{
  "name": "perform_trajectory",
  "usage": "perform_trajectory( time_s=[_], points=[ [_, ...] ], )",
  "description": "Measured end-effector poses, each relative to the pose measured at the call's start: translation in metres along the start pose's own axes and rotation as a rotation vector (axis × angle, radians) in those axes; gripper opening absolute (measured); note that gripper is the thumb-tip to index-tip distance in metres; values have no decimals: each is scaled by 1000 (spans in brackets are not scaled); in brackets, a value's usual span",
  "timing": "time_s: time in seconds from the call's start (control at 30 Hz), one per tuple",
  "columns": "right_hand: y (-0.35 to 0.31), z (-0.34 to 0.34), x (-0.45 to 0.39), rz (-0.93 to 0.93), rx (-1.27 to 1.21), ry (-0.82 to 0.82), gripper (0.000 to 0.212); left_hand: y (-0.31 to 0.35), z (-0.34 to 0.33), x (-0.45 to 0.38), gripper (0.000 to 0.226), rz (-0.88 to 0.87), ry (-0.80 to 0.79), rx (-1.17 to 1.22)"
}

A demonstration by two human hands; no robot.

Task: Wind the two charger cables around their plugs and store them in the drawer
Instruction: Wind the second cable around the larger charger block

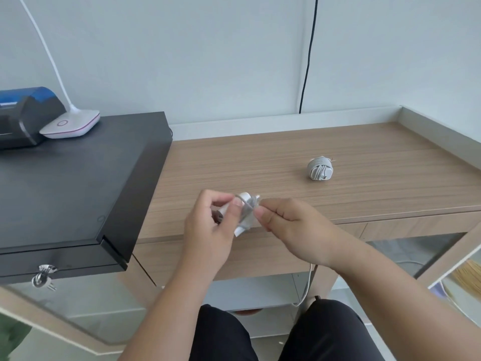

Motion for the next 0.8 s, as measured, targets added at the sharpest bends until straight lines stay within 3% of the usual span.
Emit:
perform_trajectory(
  time_s=[0.23,0.4,0.5,0.7,0.8],
  points=[
    [21,-10,11,39,-280,4,37,-7,-12,3,10,420,-29,634],
    [41,-4,13,22,-274,-10,34,-2,-17,9,14,533,-179,903],
    [46,4,9,39,-215,-8,35,0,-23,15,33,531,-299,938],
    [32,20,-8,79,-55,-46,44,3,-29,22,29,450,-514,870],
    [23,23,-14,56,60,-119,30,5,-27,22,28,353,-589,721]
  ],
)
Point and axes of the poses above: each hand's wrist, its own x-axis away from the middle knuckle, its own z-axis out of the back of the hand, y = z × x, the point moved 7 cm from there along -x, towards the middle knuckle, and after that the axes turned 15 degrees about -x, right-handed, at the moved point
